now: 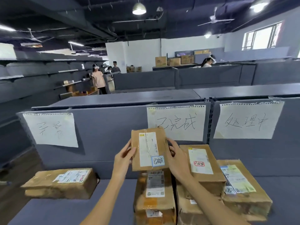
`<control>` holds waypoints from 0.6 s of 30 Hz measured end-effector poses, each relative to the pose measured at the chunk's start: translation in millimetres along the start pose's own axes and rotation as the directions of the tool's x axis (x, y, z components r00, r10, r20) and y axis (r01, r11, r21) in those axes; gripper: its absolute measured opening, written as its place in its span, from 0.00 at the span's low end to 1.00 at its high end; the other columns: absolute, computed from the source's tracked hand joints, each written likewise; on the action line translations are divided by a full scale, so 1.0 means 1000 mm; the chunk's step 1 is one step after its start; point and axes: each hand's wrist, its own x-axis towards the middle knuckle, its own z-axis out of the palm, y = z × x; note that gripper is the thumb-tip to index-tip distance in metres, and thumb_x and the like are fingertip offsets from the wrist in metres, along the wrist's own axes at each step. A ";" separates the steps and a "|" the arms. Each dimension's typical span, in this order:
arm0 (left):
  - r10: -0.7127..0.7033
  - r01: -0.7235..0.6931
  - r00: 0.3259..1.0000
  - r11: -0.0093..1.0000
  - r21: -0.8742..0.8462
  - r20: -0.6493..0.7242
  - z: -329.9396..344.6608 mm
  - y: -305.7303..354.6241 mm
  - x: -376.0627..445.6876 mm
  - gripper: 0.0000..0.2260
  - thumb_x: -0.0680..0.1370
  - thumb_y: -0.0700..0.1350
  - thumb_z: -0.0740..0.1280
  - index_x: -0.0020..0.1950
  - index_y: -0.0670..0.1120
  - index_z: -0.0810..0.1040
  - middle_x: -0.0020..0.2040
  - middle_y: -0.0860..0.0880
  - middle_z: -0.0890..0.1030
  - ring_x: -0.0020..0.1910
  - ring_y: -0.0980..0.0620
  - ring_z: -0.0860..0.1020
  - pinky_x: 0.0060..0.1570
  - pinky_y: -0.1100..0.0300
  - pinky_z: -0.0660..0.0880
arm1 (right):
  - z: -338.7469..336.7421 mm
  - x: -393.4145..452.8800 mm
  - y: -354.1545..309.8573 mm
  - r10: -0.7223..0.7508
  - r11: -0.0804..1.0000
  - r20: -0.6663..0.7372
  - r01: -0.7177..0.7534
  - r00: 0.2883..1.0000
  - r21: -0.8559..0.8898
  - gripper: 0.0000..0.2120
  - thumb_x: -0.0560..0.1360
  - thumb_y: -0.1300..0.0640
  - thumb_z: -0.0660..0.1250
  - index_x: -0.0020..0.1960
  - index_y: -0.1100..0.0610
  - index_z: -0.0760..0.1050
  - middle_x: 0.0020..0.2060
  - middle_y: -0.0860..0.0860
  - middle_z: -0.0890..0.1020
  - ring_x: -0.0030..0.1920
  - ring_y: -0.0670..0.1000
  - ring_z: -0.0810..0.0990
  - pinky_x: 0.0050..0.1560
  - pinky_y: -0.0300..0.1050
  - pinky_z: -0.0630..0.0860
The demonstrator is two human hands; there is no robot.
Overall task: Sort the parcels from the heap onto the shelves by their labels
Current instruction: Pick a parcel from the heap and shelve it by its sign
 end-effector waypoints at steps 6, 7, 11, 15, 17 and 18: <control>-0.003 0.009 0.999 0.993 0.120 -0.051 0.004 -0.040 -0.005 0.19 0.81 0.47 0.67 0.72 0.51 0.74 0.63 0.55 0.80 0.59 0.58 0.79 0.56 0.63 0.79 | 0.003 -0.015 0.002 -0.077 0.774 0.025 0.076 0.997 -0.629 0.26 0.82 0.44 0.49 0.78 0.46 0.63 0.44 0.53 0.82 0.49 0.56 0.80 0.51 0.52 0.75; -0.022 0.033 0.997 0.987 0.157 -0.069 0.005 -0.049 -0.008 0.19 0.81 0.48 0.66 0.73 0.50 0.74 0.64 0.53 0.80 0.60 0.56 0.79 0.57 0.60 0.79 | 0.004 -0.020 0.002 -0.058 0.674 0.086 0.102 0.995 -0.732 0.27 0.81 0.46 0.49 0.79 0.45 0.59 0.46 0.52 0.82 0.53 0.56 0.78 0.56 0.53 0.72; -0.095 0.106 0.993 0.972 0.210 -0.066 0.010 -0.074 -0.013 0.19 0.83 0.48 0.64 0.73 0.47 0.73 0.66 0.48 0.80 0.62 0.51 0.79 0.64 0.48 0.76 | 0.009 -0.029 0.011 0.079 0.423 0.173 0.124 0.982 -0.897 0.21 0.81 0.55 0.56 0.73 0.50 0.67 0.55 0.49 0.81 0.63 0.56 0.73 0.68 0.60 0.58; -0.144 0.167 0.984 0.946 0.278 -0.102 0.016 -0.084 -0.004 0.17 0.84 0.47 0.62 0.72 0.45 0.74 0.67 0.45 0.79 0.66 0.46 0.76 0.67 0.46 0.74 | 0.013 -0.029 0.012 0.189 0.212 0.262 0.221 0.946 -0.952 0.15 0.81 0.54 0.56 0.63 0.55 0.77 0.62 0.54 0.78 0.66 0.58 0.72 0.73 0.68 0.49; -0.126 0.154 0.987 0.919 0.362 -0.101 0.017 -0.088 -0.001 0.16 0.84 0.46 0.61 0.71 0.46 0.75 0.66 0.45 0.80 0.66 0.45 0.76 0.67 0.45 0.73 | 0.020 -0.031 0.013 0.245 0.120 0.299 0.277 0.922 -0.953 0.13 0.81 0.55 0.57 0.58 0.55 0.79 0.56 0.55 0.81 0.62 0.58 0.77 0.75 0.71 0.42; -0.109 0.139 0.989 0.908 0.395 -0.096 0.016 -0.091 0.000 0.16 0.84 0.46 0.61 0.71 0.46 0.76 0.66 0.45 0.80 0.66 0.45 0.76 0.67 0.45 0.73 | 0.024 -0.031 0.013 0.260 0.092 0.314 0.300 0.913 -0.950 0.11 0.81 0.56 0.58 0.55 0.56 0.79 0.54 0.55 0.82 0.59 0.58 0.78 0.75 0.72 0.40</control>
